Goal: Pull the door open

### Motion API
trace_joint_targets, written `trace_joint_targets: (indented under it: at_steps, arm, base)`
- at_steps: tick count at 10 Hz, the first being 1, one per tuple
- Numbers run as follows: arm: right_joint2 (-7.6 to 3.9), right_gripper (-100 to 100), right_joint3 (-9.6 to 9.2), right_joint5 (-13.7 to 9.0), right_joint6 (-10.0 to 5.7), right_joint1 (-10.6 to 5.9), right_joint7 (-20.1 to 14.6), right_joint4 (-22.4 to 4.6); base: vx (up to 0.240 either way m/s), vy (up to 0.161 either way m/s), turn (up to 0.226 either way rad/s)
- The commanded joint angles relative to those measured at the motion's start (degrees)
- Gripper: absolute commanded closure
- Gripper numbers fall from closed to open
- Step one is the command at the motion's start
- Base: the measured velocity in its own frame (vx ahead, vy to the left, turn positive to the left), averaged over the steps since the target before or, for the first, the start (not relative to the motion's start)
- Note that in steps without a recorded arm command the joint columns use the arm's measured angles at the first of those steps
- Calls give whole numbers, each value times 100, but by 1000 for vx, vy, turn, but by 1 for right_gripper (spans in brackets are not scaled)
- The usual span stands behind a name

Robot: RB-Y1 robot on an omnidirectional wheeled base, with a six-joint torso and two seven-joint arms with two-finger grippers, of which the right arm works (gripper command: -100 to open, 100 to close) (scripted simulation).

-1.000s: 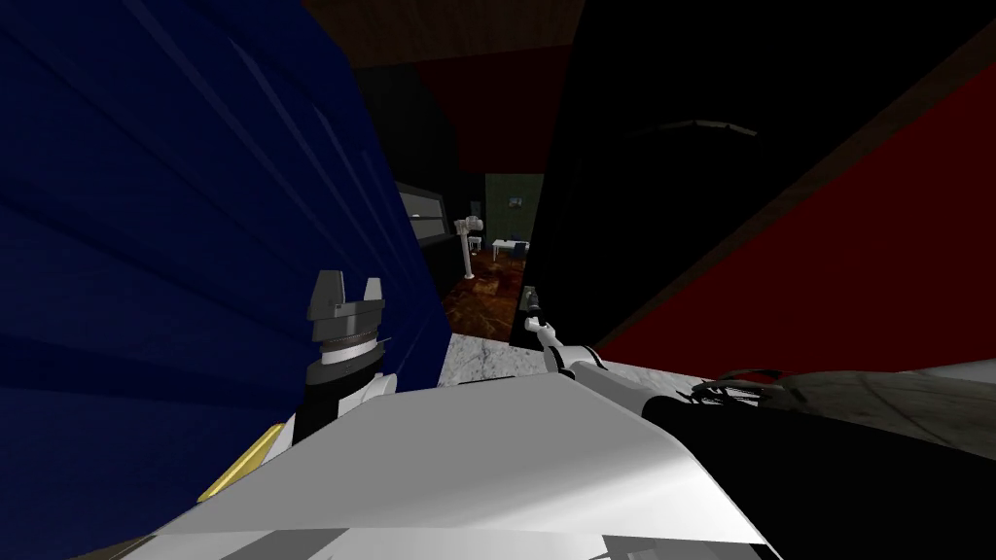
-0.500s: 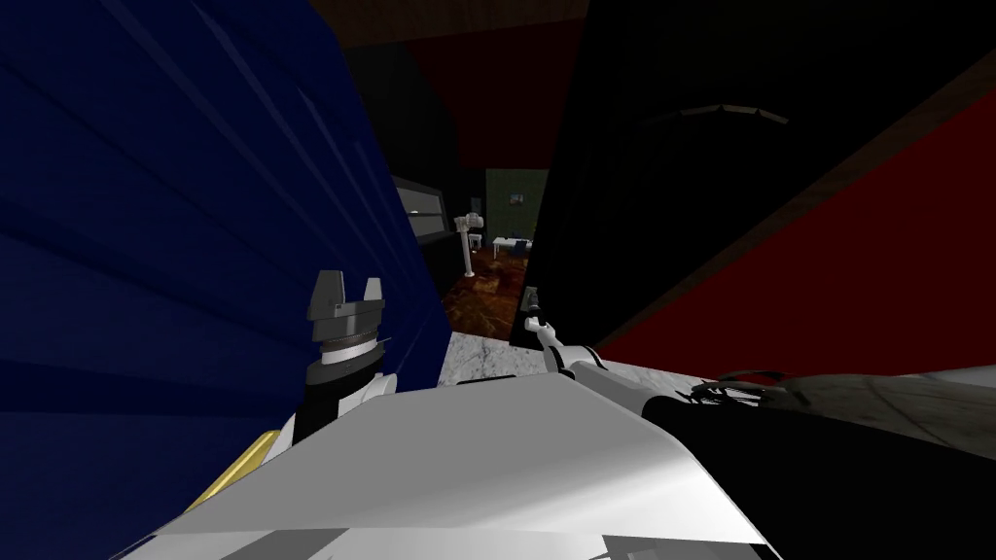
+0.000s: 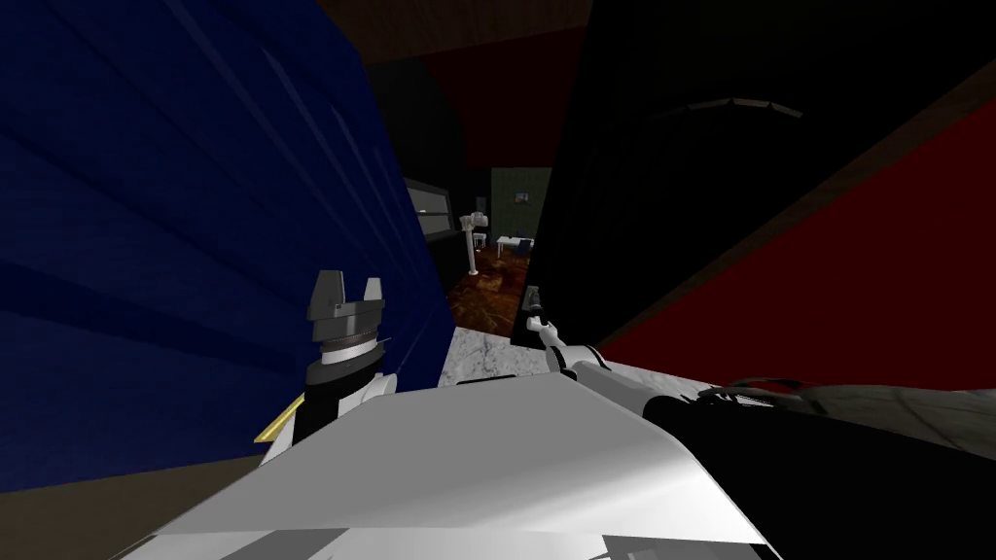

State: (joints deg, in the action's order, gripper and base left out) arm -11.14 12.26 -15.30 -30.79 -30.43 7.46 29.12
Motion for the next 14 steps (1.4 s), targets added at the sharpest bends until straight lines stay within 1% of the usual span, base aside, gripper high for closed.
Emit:
trace_joint_targets:
  at_steps: [1, 5, 8, 9, 10, 13, 14]
  arm:
    - [-37, 100, -116, 40, 2, 56, -163, -31]
    - [-288, 100, -387, 132, 12, 154, -610, 5]
    - [-443, 100, -554, 189, 18, 215, -885, 28]
    - [-432, 100, -504, 171, 15, 203, -822, 25]
    - [-438, 100, -594, 208, 23, 223, -913, 33]
    - [-461, 100, -747, 270, 17, 231, -1062, 61]
    - [-474, 100, -835, 306, 13, 235, -1148, 77]
  base:
    - [-211, -28, 161]
    - [-210, -43, 177]
    - [-211, -71, 134]
    - [-104, -31, 33]
    - [-146, -60, 92]
    - [-219, -83, 107]
    - [-219, -61, 118]
